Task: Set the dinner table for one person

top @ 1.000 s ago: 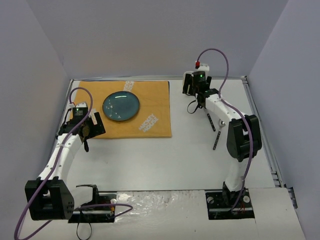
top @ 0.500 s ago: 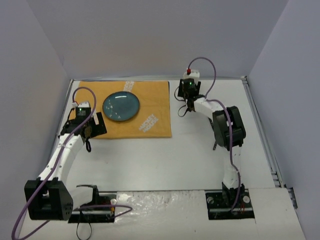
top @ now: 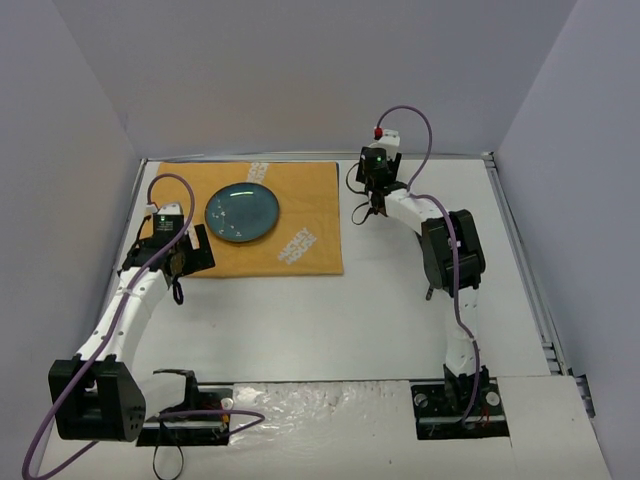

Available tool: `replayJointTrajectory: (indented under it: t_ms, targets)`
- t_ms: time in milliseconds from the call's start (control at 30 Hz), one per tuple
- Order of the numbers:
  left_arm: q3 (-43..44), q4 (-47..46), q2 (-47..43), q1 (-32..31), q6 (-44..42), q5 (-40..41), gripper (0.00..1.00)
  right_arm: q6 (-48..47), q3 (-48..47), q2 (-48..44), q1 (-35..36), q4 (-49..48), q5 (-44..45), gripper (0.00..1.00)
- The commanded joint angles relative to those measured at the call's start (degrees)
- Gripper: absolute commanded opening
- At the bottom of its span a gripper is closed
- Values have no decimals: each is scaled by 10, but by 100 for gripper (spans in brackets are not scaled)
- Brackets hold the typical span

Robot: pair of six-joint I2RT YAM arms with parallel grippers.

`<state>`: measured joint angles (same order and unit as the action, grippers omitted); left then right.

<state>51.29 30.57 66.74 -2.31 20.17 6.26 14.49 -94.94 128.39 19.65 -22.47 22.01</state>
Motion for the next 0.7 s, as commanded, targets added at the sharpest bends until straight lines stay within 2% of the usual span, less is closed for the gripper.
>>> replayJointTrajectory:
  t_ms: [0,400,667]
  targets:
    - [17,-22,-6,-3,-4,8,97,7,-42,8,6,-29,36,51]
    - [18,-23,-4,-3,-4,5,97,2,-65,22,5,-10,41,34]
    - [17,-24,-4,-4,-5,2,97,-15,-51,10,1,-22,38,16]
